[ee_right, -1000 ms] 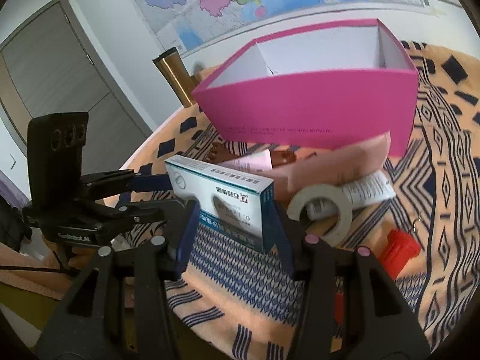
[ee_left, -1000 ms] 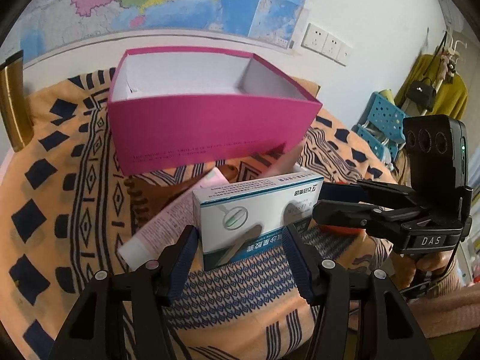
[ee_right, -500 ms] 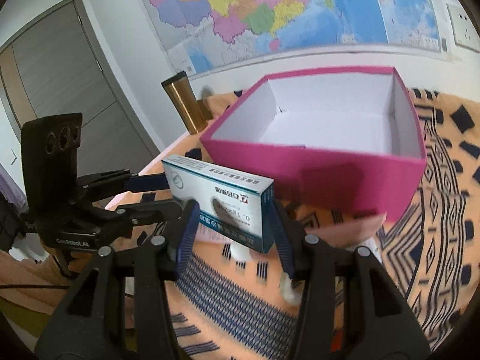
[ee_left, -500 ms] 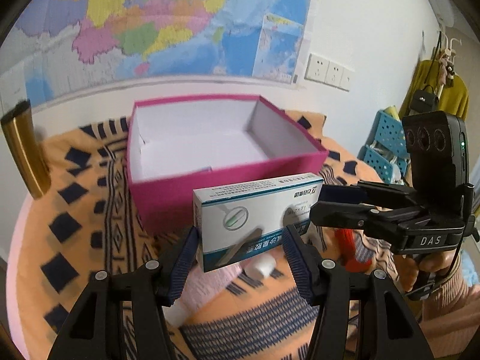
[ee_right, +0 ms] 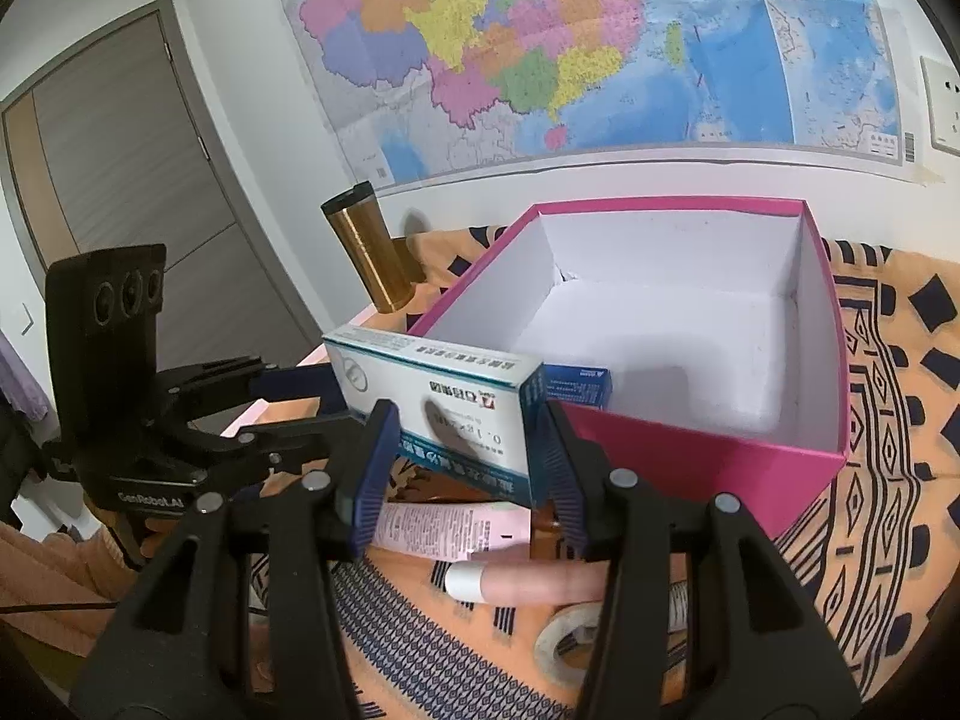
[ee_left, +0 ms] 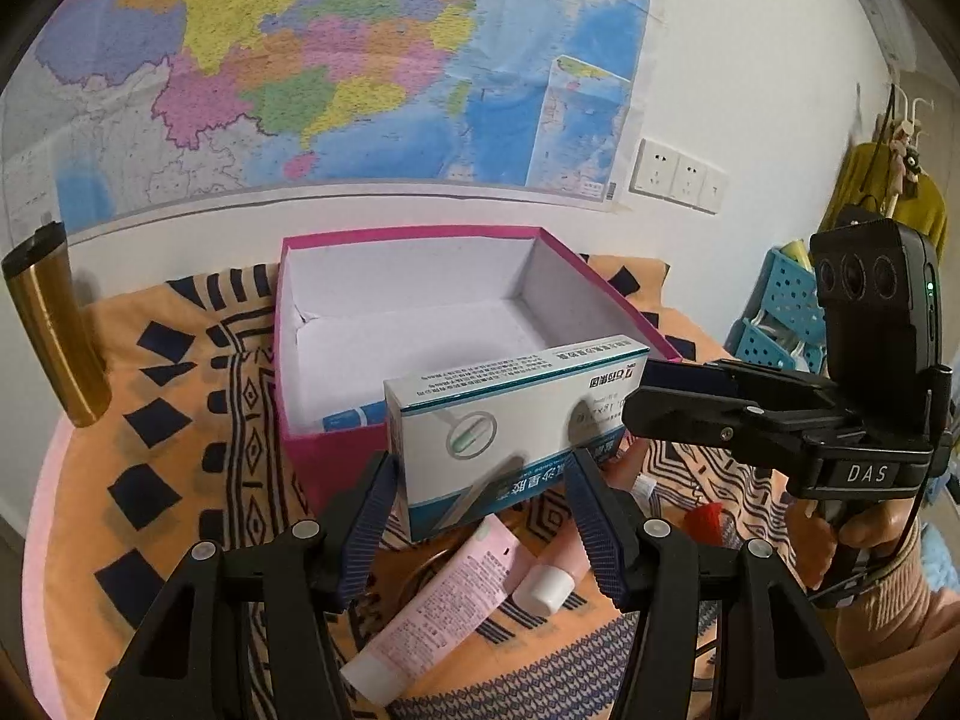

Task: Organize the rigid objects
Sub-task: 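Carry the white medicine box with the left gripper into the pink box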

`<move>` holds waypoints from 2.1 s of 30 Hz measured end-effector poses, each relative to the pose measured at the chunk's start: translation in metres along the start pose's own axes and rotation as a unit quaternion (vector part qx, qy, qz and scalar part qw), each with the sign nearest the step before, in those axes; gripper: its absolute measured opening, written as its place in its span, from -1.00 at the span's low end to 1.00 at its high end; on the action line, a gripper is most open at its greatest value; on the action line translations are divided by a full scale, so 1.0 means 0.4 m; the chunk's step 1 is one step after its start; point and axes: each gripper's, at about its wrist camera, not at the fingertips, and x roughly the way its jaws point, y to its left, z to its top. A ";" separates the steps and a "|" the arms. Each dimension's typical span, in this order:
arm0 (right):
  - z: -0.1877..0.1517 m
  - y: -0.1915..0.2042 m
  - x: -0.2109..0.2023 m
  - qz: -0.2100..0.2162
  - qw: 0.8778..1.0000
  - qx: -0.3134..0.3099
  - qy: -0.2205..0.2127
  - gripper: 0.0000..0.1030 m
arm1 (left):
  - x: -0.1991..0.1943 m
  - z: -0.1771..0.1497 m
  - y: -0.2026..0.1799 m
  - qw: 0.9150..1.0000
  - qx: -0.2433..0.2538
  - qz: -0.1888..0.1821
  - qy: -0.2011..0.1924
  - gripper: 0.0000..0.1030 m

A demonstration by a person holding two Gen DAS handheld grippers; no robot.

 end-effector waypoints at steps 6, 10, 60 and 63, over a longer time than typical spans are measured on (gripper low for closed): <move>0.005 -0.004 0.004 -0.001 1.000 0.000 0.000 -0.01 | -0.005 0.010 0.002 1.000 0.001 0.002 -0.007 0.14; 0.011 -0.004 0.007 0.000 1.000 0.001 -0.002 -0.01 | -0.008 0.019 0.006 1.000 0.000 0.003 -0.012 0.14; 0.099 -0.156 0.243 0.005 0.994 0.081 0.069 -0.01 | 0.185 0.100 0.148 0.994 -0.060 0.056 0.069 0.10; 0.098 -0.161 0.273 -0.007 0.993 0.082 0.082 -0.01 | 0.187 0.091 0.152 0.993 -0.058 0.076 0.064 0.03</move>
